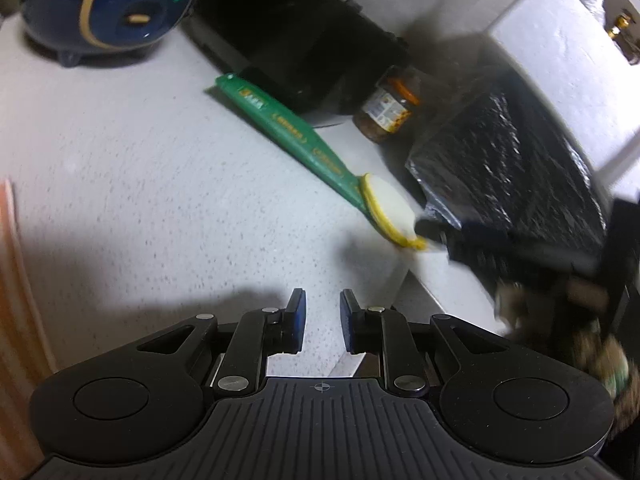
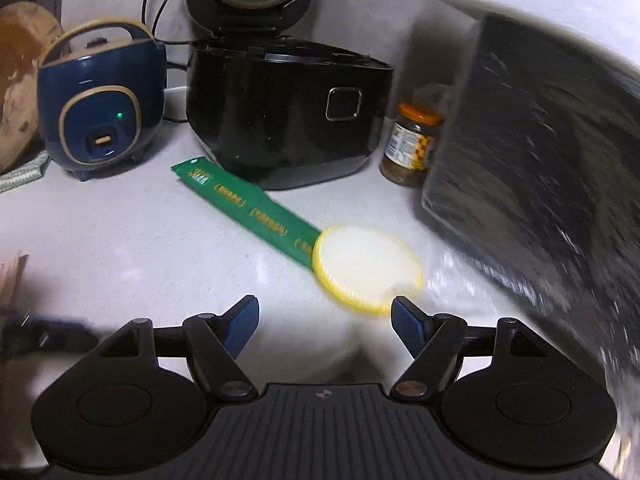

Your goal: Collect trash

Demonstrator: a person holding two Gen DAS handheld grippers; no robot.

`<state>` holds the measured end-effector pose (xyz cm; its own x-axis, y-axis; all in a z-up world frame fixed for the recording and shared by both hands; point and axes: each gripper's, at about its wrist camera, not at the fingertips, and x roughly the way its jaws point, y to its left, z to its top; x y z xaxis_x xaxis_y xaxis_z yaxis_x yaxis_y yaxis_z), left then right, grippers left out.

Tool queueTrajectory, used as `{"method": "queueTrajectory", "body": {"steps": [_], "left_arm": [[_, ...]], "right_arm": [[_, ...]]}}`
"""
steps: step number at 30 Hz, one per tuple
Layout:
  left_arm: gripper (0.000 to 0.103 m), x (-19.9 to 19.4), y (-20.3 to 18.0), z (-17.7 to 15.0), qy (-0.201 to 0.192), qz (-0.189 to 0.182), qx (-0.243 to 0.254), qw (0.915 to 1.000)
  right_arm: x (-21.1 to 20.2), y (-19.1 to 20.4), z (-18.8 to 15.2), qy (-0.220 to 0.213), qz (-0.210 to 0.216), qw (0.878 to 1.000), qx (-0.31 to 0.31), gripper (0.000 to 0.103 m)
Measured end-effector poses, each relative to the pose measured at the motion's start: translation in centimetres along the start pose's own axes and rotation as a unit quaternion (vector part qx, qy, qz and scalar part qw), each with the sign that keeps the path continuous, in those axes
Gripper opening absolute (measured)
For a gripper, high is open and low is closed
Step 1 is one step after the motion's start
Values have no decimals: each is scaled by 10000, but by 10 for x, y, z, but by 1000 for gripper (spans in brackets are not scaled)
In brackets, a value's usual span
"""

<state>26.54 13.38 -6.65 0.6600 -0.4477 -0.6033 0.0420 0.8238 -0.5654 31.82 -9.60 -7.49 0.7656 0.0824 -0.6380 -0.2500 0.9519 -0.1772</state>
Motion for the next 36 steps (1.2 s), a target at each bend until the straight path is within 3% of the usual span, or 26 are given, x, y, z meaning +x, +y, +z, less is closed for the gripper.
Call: {"method": "queueTrajectory", "body": {"steps": [7, 13, 18, 20, 21, 22, 24, 29, 36], "left_arm": [[21, -5, -12, 1, -262, 553, -286, 9977], [21, -17, -4, -3, -412, 1096, -530, 9917], [21, -30, 11, -8, -533, 1383, -740, 9862], [21, -34, 17, -8, -571, 1439, -822, 9845], [21, -35, 19, -7, -578, 1458, -847, 9840], [21, -35, 22, -7, -580, 1461, -863, 9838], [21, -34, 24, -4, -564, 1448, -847, 9842], [21, -30, 26, 3, -523, 1280, -726, 9877], [21, -20, 37, 6, -447, 1146, -938, 9880]], "right_arm": [[72, -11, 36, 198, 751, 9947, -672, 74], [129, -6, 57, 500, 1297, 9895, -387, 74], [154, 4, 60, 798, 1483, 9856, -158, 74], [151, 8, 60, 797, 1633, 9833, -27, 62], [147, 11, 60, 813, 1749, 9812, -34, 47], [141, 15, 60, 836, 1865, 9789, -45, 40], [124, 25, 57, 816, 2077, 9747, -91, 35], [75, 53, 42, 758, 2564, 9632, -284, 32], [24, 68, 17, 857, 3025, 9492, 89, 32]]}}
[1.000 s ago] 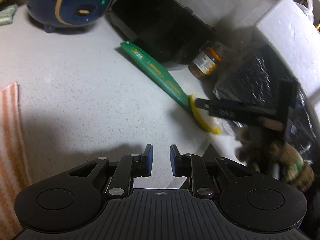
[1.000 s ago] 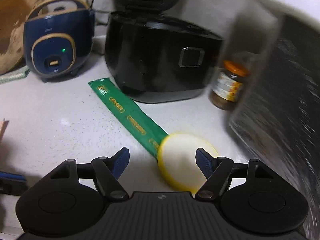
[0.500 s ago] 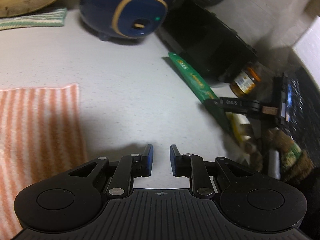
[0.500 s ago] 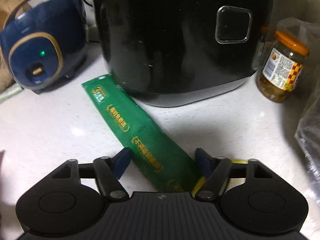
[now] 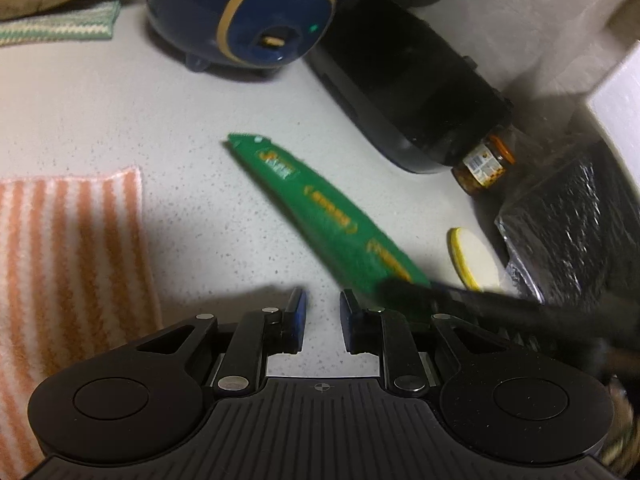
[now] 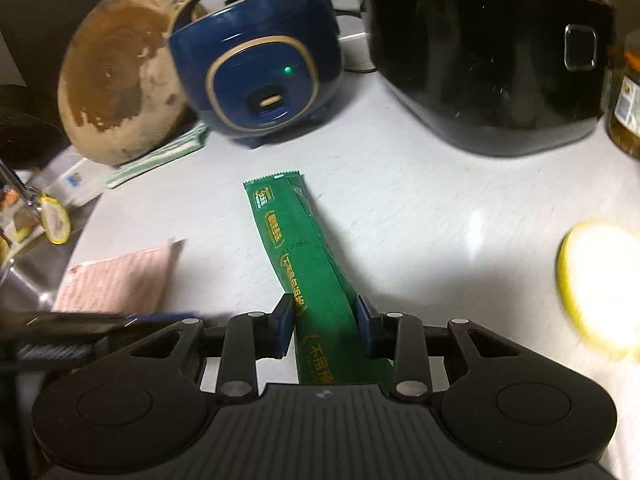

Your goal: Collect trash

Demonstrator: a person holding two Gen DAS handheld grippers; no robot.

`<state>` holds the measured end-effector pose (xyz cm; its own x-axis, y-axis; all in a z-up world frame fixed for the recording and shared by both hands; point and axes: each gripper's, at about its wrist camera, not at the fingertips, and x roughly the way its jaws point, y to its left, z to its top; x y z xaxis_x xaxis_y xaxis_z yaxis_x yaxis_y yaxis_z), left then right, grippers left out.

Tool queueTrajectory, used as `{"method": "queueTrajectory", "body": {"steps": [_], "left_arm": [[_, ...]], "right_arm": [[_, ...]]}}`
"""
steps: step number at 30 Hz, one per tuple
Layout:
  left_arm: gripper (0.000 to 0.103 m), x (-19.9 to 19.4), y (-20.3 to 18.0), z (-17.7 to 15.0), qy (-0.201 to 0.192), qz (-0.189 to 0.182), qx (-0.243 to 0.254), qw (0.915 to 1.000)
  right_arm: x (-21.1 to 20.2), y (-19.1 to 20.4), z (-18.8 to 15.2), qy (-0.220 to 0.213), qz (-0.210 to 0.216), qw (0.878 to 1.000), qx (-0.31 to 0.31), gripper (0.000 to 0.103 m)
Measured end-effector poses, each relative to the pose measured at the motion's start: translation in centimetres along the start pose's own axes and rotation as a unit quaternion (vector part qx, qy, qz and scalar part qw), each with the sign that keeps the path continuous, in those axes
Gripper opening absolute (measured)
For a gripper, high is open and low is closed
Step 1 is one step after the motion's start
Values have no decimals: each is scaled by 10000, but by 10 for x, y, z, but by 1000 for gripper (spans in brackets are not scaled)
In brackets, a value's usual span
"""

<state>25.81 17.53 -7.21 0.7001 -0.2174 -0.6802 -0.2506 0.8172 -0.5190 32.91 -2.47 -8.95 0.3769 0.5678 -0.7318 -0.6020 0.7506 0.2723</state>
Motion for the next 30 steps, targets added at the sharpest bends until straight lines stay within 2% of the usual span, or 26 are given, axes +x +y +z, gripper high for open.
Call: {"method": "queueTrajectory", "body": {"steps": [3, 5, 7, 10, 14, 18, 19, 24, 30], "left_arm": [[21, 4, 5, 3, -21, -12, -224, 9997], [21, 6, 3, 5, -18, -43, -172, 9998], [21, 8, -2, 6, 5, -85, -33, 10000], [21, 12, -12, 4, 65, -97, 131, 9998], [21, 18, -27, 5, 138, -267, 381, 9988], [21, 15, -35, 0, 103, -340, 610, 9975], [21, 14, -34, -2, 99, -307, 671, 9972], [21, 7, -27, -9, 83, -89, 647, 9978], [21, -6, -24, -10, -84, 59, 629, 9980]], "right_arm": [[-11, 5, -8, -138, 3, 9999, 82, 34], [-21, 2, -16, -263, -117, 9993, 225, 42], [-33, -4, -24, -428, -250, 9978, 434, 56], [-52, -19, -34, -651, -468, 9939, 757, 58], [-84, -31, -45, -1106, -1135, 9838, 839, 58], [-97, -37, -49, -1446, -2065, 9668, 408, 71], [-94, -38, -47, -1438, -2238, 9636, 247, 71], [-58, -48, -27, -1150, -2510, 9608, -262, 71], [-18, -75, -3, -834, -2944, 9516, -274, 71]]}}
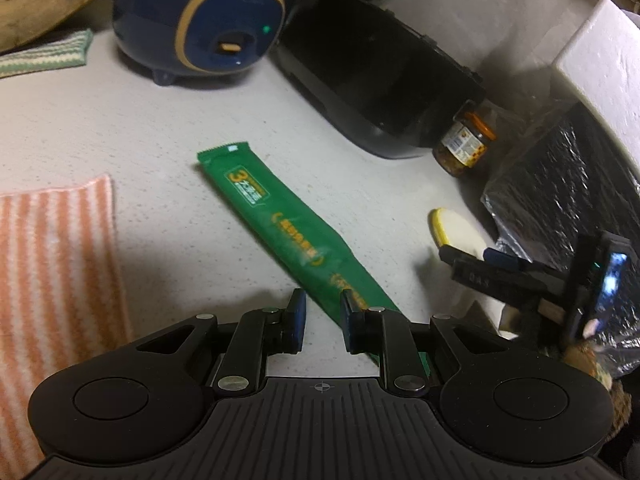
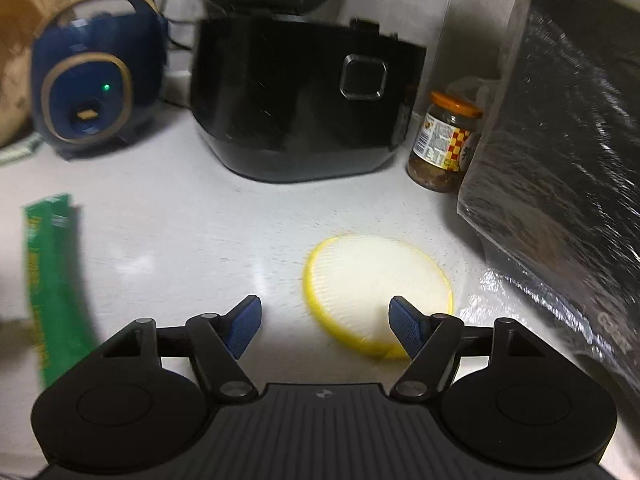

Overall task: Collect trash
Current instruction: 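Move the right gripper over to the yellow-rimmed round sponge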

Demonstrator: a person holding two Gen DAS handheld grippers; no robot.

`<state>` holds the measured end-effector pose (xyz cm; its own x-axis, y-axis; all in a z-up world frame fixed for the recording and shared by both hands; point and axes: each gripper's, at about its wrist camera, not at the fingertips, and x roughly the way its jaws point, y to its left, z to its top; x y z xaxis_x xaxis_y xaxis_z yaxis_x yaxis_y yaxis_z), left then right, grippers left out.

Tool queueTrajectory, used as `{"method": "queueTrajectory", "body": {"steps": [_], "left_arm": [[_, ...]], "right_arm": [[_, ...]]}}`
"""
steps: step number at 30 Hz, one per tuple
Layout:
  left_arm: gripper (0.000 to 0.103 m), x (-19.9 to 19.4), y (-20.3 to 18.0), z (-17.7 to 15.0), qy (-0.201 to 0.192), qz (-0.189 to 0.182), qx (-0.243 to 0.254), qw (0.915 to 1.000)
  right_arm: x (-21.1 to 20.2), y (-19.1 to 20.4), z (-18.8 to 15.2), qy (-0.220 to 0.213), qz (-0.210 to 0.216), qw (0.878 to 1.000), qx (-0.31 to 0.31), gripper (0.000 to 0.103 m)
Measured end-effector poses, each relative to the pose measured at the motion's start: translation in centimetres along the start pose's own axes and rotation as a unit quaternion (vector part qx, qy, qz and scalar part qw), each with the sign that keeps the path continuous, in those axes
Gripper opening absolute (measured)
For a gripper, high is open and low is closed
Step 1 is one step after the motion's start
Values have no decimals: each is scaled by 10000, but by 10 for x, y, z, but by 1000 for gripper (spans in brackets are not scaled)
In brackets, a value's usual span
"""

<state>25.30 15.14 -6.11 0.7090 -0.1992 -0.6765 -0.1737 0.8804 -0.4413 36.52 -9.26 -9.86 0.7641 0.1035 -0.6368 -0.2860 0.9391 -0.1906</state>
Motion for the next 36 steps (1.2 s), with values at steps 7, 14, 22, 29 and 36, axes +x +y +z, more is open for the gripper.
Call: {"method": "queueTrajectory", "body": {"steps": [7, 14, 22, 29, 36], "left_arm": [[21, -3, 4, -2, -32, 76, -114, 9999], [21, 1, -2, -3, 17, 9, -24, 10000], [21, 2, -15, -6, 114, -307, 184, 9993], [21, 9, -49, 20, 27, -1165, 330, 9926], [21, 85, -79, 42, 725, -1924, -373, 9779]], "right_arm": [[6, -11, 2, 210, 214, 9992, 250, 26], [-25, 4, 3, 97, 888, 9956, 276, 0], [-45, -7, -6, -113, 1116, 9921, 553, 9], [-13, -83, 21, 156, 1075, 9779, 1789, 47], [26, -132, 23, 547, 1170, 9532, 2733, 47]]}}
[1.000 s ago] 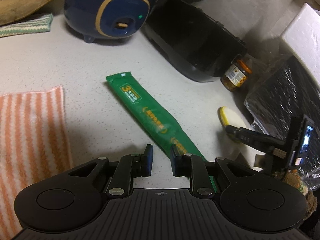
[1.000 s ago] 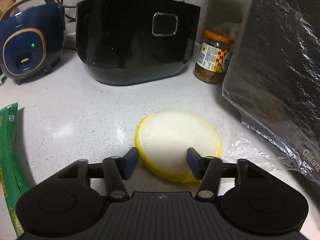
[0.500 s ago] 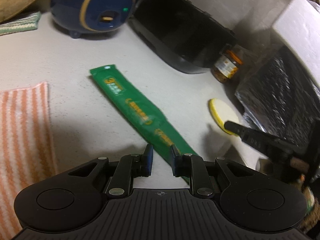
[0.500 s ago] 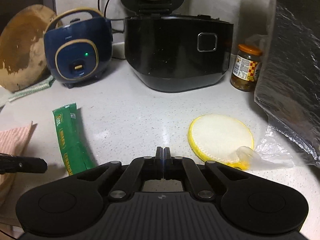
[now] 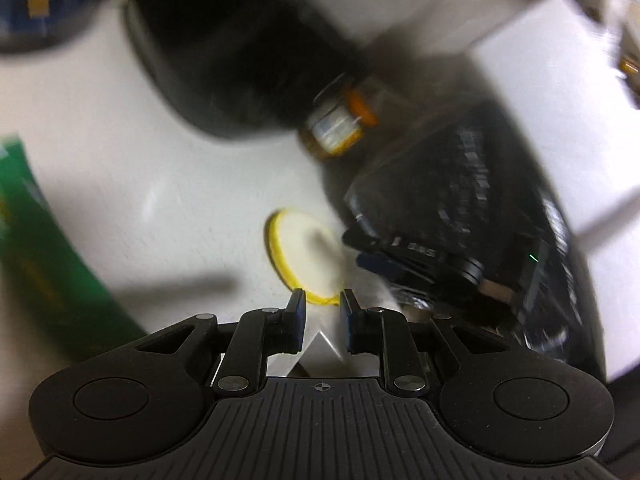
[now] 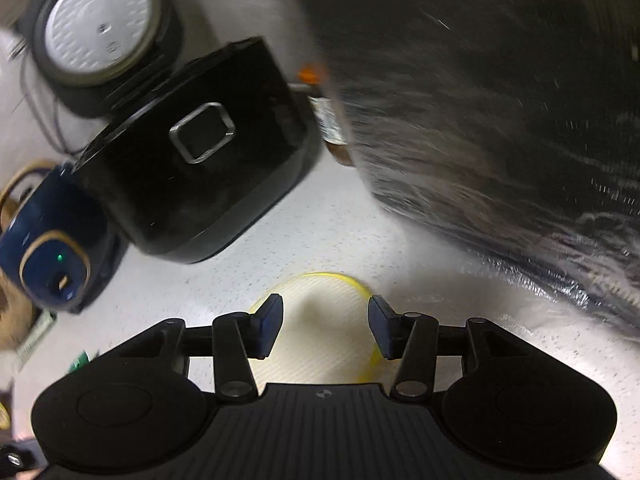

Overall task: Collect trash
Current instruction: 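Move the right gripper over to the yellow-rimmed round sponge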

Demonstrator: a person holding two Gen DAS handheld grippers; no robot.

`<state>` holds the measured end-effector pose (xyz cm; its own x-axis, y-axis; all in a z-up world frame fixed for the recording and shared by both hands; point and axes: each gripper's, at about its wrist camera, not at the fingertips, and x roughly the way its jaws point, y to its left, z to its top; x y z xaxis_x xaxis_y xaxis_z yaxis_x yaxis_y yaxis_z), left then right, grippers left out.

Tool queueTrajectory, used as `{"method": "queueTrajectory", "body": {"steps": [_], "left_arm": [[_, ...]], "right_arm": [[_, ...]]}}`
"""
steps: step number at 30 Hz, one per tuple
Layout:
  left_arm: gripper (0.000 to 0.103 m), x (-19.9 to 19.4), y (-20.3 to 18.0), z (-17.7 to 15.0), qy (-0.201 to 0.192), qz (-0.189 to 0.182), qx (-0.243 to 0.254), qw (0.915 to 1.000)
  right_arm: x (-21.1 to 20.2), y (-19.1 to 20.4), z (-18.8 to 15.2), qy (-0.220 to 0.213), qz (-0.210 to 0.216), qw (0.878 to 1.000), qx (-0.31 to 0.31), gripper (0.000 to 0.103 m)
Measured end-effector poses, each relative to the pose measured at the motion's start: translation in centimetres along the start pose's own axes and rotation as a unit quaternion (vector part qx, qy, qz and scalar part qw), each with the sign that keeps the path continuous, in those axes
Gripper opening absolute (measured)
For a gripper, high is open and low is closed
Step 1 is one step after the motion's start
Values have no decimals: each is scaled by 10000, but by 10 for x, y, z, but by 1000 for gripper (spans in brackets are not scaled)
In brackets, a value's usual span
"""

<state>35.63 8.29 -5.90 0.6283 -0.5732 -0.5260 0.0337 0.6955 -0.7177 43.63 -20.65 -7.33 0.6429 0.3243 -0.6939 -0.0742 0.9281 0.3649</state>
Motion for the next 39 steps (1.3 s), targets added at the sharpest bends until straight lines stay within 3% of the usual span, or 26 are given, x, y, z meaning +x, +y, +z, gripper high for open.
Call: {"method": "queueTrajectory", "body": {"steps": [4, 7, 10, 18, 20, 29, 34, 36, 39], "left_arm": [[21, 51, 9, 15, 198, 209, -556, 9980], [21, 74, 9, 20, 224, 518, -603, 9966], [21, 84, 10, 22, 84, 769, -563, 9954], [22, 97, 16, 26, 213, 670, -496, 9963], [32, 87, 17, 26, 163, 718, -457, 9962], [33, 18, 38, 9, 38, 1038, -382, 9939], [32, -24, 40, -7, -110, 1005, -308, 9944], [32, -41, 35, -12, -234, 1248, -56, 9919], [32, -64, 37, -18, -423, 1724, 151, 9840]], "right_arm": [[9, -10, -1, 53, -104, 9999, 60, 41], [14, -20, 0, 99, -96, 9998, 141, 33], [17, -25, 3, 128, -55, 9999, 49, 31], [30, -17, -2, 322, 236, 9991, -118, 30], [27, -10, -8, 377, 293, 9988, -125, 31], [-1, 37, -53, 583, 988, 9929, -305, 31], [-14, 69, -79, 384, 685, 9921, -983, 31], [-24, 81, -89, 145, 516, 9902, -1292, 32], [-40, 103, -102, -141, 550, 9837, -1705, 43]]}}
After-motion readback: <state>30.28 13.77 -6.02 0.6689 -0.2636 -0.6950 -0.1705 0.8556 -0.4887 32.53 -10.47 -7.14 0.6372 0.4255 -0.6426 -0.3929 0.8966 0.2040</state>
